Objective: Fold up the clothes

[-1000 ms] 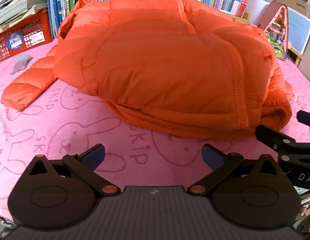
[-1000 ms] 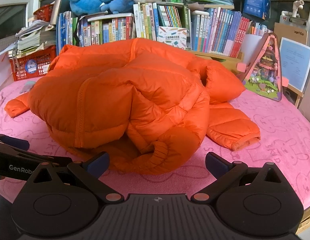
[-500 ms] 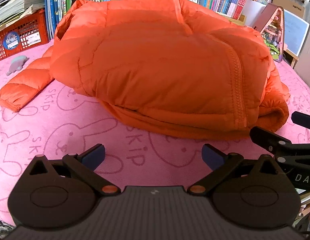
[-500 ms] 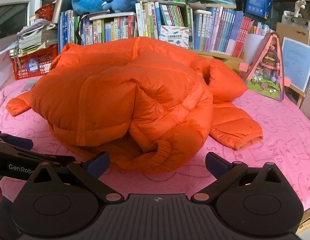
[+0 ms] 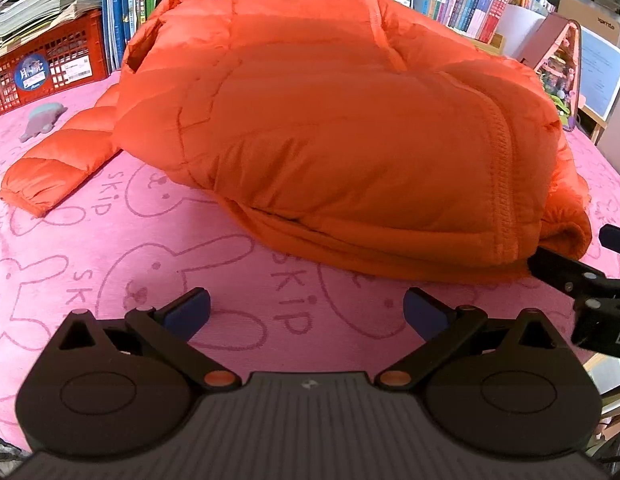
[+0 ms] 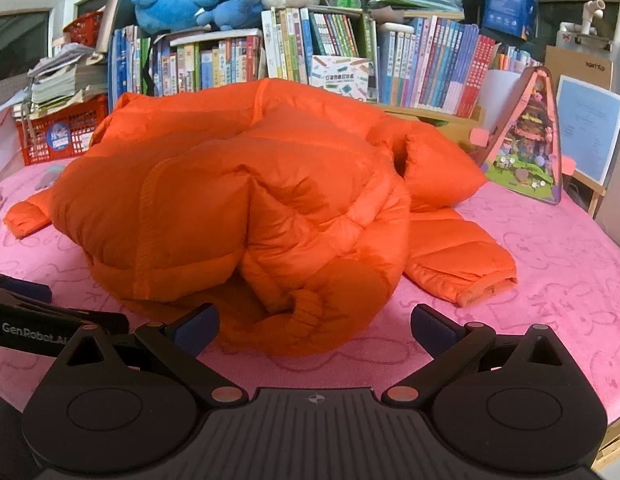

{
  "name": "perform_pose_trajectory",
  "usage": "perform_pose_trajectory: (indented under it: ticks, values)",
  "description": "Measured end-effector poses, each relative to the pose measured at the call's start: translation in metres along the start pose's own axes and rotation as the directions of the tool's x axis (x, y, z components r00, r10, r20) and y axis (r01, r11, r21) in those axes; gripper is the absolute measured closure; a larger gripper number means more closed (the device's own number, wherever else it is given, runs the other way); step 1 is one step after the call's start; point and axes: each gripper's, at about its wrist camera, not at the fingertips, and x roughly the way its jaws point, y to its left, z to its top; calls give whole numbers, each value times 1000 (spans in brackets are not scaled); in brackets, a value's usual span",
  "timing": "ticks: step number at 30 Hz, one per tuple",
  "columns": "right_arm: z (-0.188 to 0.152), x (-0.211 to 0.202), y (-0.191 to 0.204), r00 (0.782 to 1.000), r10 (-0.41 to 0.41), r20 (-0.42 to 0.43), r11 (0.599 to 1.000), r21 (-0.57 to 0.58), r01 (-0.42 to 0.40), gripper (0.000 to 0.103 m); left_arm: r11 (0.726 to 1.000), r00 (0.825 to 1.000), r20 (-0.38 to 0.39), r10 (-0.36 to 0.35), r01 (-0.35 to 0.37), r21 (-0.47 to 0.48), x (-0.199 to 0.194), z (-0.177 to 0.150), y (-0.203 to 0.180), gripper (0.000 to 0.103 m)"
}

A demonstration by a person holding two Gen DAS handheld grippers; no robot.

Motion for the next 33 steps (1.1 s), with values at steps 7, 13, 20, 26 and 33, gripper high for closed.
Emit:
perform_pose_trajectory:
  ticks: [7, 13, 20, 26, 33]
  values:
    - [2, 4, -13, 995, -100, 16, 994, -35, 101, 14, 1000, 999, 42, -24, 24, -13, -4, 9, 16, 0]
    - [2, 5, -36, 988, -153, 35, 988, -10, 154, 13, 999, 1000, 16, 3, -2, -34, 5, 8, 25, 0]
    - [8, 0, -32, 985, -152, 81, 987, -49, 156, 12, 1000, 1000, 24, 7, -7, 22, 11, 16, 22, 0]
    - [11, -6, 25, 988, 29, 149, 952, -307, 18, 10, 996, 982, 181, 52, -63, 57, -1, 74, 28, 0]
    - [28, 17, 53, 965, -4, 261, 905, -411, 114, 7, 993, 970, 235, 64, -86, 84, -10, 93, 33, 0]
